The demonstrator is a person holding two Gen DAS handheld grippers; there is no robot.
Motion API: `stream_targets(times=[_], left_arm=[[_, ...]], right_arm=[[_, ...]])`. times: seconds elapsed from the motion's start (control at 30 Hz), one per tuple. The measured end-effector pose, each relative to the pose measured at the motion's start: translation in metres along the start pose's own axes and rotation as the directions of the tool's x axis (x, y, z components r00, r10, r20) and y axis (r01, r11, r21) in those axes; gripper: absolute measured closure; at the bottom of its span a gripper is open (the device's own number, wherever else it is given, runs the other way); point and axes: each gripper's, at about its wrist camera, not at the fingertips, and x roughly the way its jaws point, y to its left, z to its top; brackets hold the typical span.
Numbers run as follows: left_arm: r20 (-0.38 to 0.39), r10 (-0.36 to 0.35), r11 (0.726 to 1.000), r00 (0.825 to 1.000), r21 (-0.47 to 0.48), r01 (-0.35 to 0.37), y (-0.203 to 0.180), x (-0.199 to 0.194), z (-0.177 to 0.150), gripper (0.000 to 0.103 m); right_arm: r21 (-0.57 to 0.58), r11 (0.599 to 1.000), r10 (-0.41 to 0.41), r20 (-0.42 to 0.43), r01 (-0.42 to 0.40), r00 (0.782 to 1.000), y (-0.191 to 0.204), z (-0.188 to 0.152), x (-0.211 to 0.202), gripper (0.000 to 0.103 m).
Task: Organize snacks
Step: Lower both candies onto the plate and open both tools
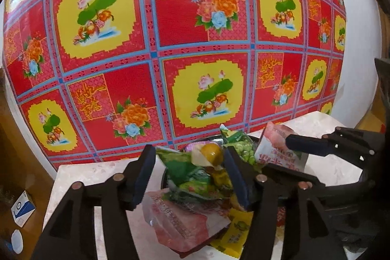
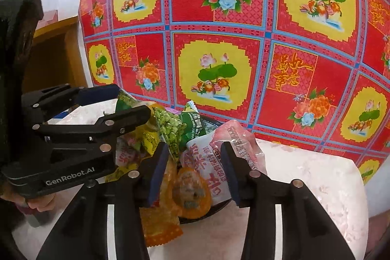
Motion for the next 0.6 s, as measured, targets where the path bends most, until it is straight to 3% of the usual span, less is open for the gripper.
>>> stream_targets(times=[0.2, 0.43, 0.6], left_arm=[[-0.008, -0.014, 1.000, 1.000, -0.019, 0.014, 0.005, -0.001, 0.001, 0.030], [0.017, -0.028, 0.999, 0.999, -0.021, 0.028, 0.005, -0.008, 0.003, 0.023], [0.003, -0.036, 0.999, 0.999, -0.031, 0.036, 0.009, -0.007, 0.005, 0.023]], right_arm=[[0.004, 1.000, -0.009, 0.044, 0.008, 0.999, -0.004, 0.001, -0.007, 0.036], [0.065, 0.997, 0.029, 0.130, -0.038, 0.991, -0.023, 0.012, -0.034, 0.033], [0.102, 0.994, 0.021, 0.099, -0.031, 0.995, -0.031, 0.012, -0.028, 0.032]])
